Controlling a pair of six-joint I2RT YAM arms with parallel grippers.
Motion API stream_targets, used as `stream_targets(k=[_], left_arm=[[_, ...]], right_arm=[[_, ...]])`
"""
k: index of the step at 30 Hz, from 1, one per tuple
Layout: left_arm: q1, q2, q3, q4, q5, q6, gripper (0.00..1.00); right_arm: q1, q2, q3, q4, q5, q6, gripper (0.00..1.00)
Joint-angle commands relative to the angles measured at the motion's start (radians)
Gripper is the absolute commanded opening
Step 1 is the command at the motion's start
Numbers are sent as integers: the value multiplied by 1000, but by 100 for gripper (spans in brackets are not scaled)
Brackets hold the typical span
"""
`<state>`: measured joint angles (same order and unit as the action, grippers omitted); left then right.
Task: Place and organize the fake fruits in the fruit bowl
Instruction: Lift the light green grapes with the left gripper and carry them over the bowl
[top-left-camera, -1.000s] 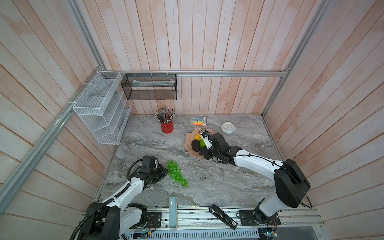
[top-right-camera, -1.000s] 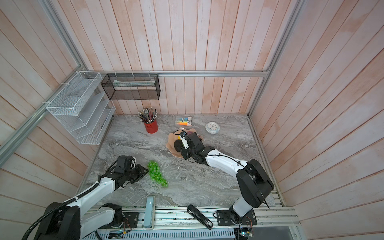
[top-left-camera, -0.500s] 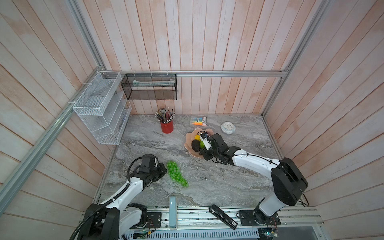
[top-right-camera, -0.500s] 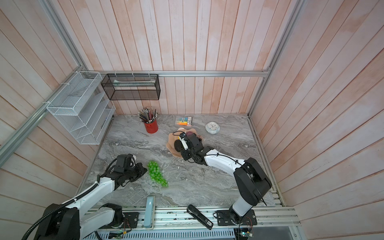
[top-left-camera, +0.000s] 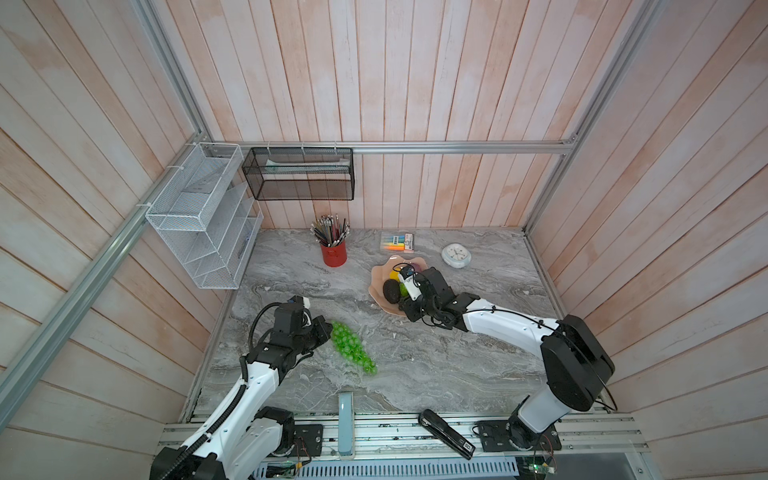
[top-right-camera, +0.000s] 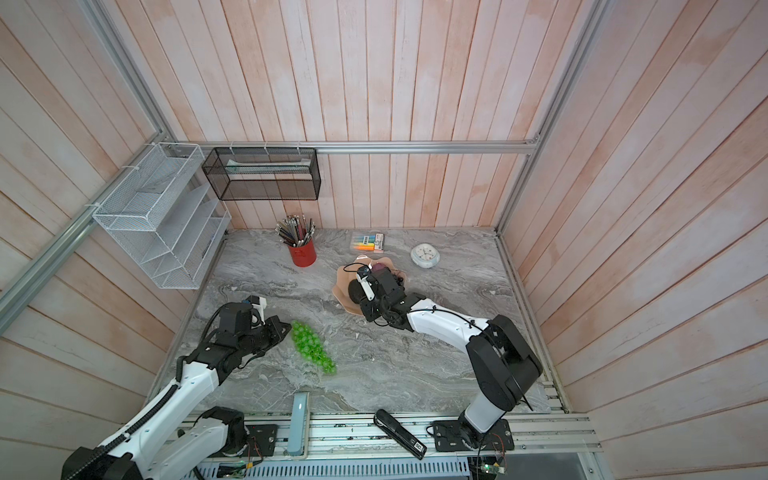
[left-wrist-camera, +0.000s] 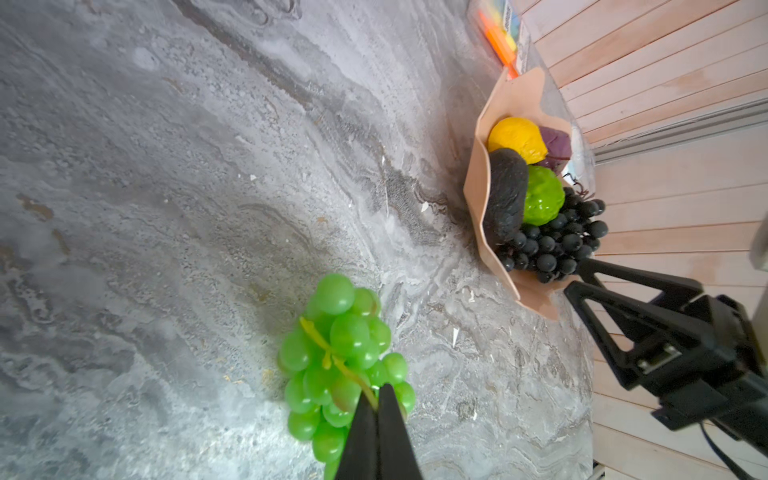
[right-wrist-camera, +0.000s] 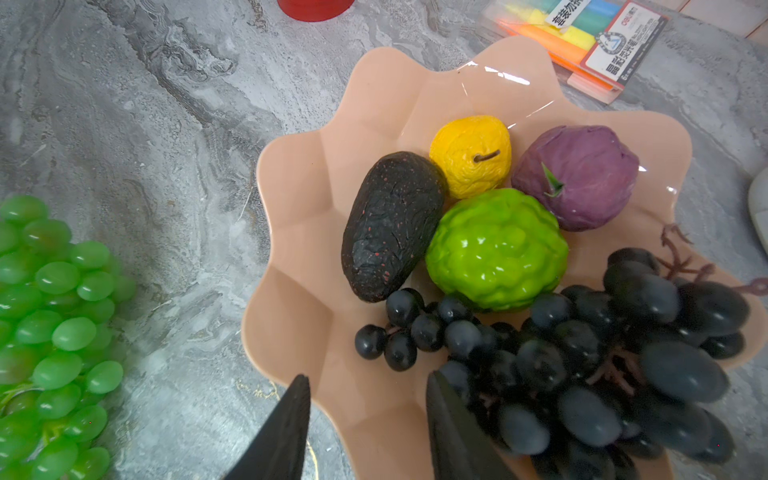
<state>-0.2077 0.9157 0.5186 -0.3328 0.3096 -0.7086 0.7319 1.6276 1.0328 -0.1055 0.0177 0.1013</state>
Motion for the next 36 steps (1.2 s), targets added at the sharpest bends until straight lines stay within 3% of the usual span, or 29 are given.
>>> stream_targets(k=[1,6,17,24,36], left_arm=[[2,-27,51,-19,15,23,0],[-31,-37,129,-18,65,39,0],[-134,48,396,-112,50,65,0],[-163,179,553,-65,150,70,0],[-289,447,883,-104,209,162,0]], right_arm=[[8,3,20,-7,8,-7,46],[8,-9,20,-7,28,-15,46],[-5,-69,13,-10,102,-25,42],[-72,-129,-32,25,89,14,42],[-215,-226,-183,115,9,64,44]])
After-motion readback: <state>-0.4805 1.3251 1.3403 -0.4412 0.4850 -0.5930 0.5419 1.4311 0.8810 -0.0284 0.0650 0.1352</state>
